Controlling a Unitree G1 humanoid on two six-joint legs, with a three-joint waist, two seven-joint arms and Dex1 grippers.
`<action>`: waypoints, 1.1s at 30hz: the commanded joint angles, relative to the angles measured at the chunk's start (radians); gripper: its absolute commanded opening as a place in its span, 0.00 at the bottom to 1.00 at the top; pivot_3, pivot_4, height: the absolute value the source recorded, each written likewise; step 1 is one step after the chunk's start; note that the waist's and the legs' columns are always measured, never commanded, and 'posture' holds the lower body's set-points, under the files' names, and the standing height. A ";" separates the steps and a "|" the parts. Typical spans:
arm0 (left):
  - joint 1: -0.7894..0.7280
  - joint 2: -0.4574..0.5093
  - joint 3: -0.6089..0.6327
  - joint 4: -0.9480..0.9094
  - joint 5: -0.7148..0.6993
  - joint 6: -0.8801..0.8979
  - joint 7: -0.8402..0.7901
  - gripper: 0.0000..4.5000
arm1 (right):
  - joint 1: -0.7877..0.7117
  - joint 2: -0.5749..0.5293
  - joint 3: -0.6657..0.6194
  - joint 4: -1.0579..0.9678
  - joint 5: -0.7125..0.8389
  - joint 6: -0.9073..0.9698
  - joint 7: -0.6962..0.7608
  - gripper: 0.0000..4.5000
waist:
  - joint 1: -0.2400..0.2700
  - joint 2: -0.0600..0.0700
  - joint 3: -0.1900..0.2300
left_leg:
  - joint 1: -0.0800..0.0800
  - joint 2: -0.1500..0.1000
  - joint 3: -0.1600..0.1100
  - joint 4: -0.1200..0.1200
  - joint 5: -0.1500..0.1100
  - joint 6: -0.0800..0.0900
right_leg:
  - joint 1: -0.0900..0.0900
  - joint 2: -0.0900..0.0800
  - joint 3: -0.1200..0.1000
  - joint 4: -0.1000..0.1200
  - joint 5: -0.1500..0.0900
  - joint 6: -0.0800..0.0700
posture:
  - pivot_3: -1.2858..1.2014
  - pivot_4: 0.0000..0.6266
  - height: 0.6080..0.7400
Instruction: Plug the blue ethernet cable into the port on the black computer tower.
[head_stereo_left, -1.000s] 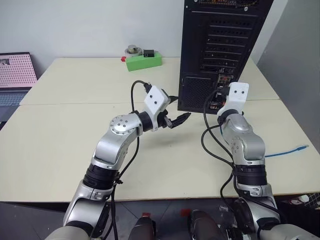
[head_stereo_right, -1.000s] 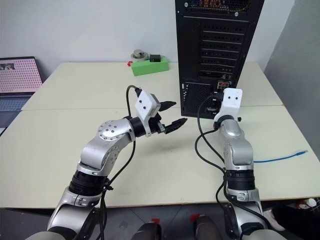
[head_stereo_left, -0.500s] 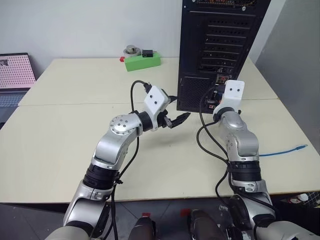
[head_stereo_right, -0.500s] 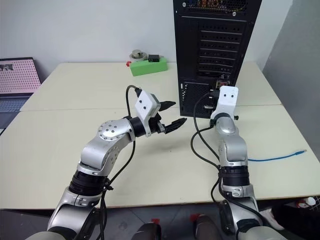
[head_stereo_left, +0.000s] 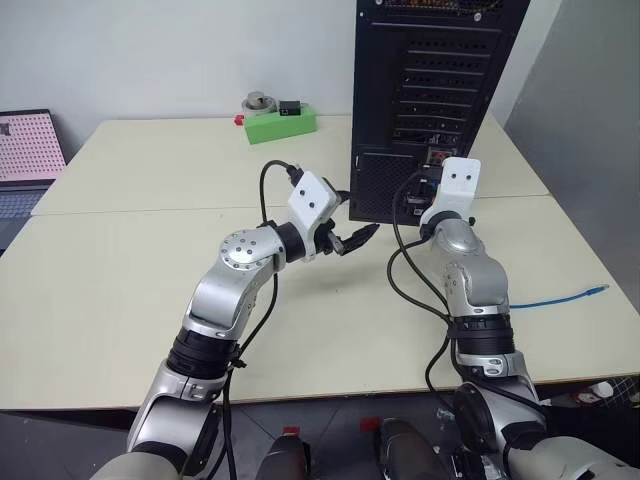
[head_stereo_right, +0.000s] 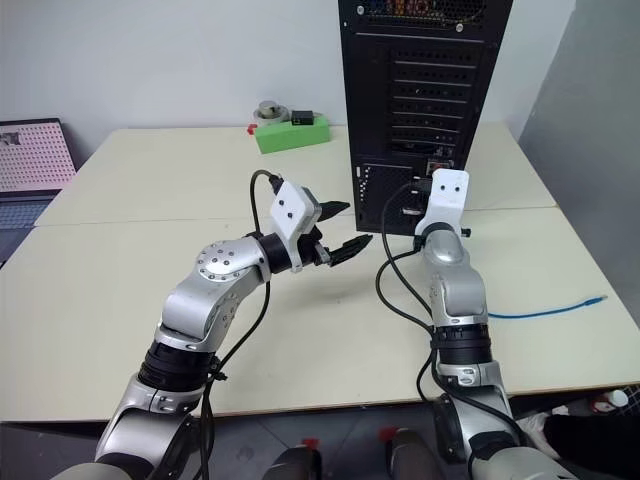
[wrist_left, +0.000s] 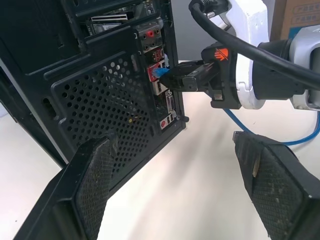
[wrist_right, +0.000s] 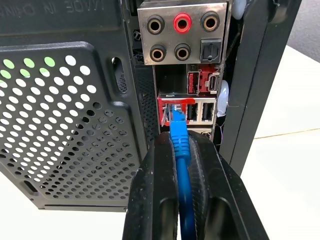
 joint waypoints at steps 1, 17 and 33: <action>-0.025 0.000 0.017 -0.011 0.004 -0.013 0.003 0.87 | -0.047 -0.007 -0.003 -0.003 0.006 -0.029 0.016 0.01 | -0.003 0.000 0.000 | 0.000 0.000 0.000 0.000 0.000 0.000 | 0.000 0.000 0.000 0.000 0.000 0.000 | 0.52 0.24 1.00; -0.021 0.000 0.018 -0.012 0.011 -0.012 0.009 0.87 | -0.071 -0.019 -0.001 0.065 0.002 -0.057 0.039 0.01 | -0.009 0.000 0.000 | 0.001 0.000 0.002 0.001 0.002 0.003 | 0.000 0.001 0.004 0.000 0.002 0.005 | 0.52 0.24 1.00; -0.026 0.000 0.019 -0.006 0.018 -0.010 0.016 0.87 | -0.138 -0.014 0.011 0.145 -0.031 -0.109 -0.004 0.01 | -0.012 0.000 0.000 | 0.001 0.000 0.007 0.002 0.007 0.010 | -0.001 0.001 0.006 -0.004 0.011 0.007 | 0.52 0.24 1.00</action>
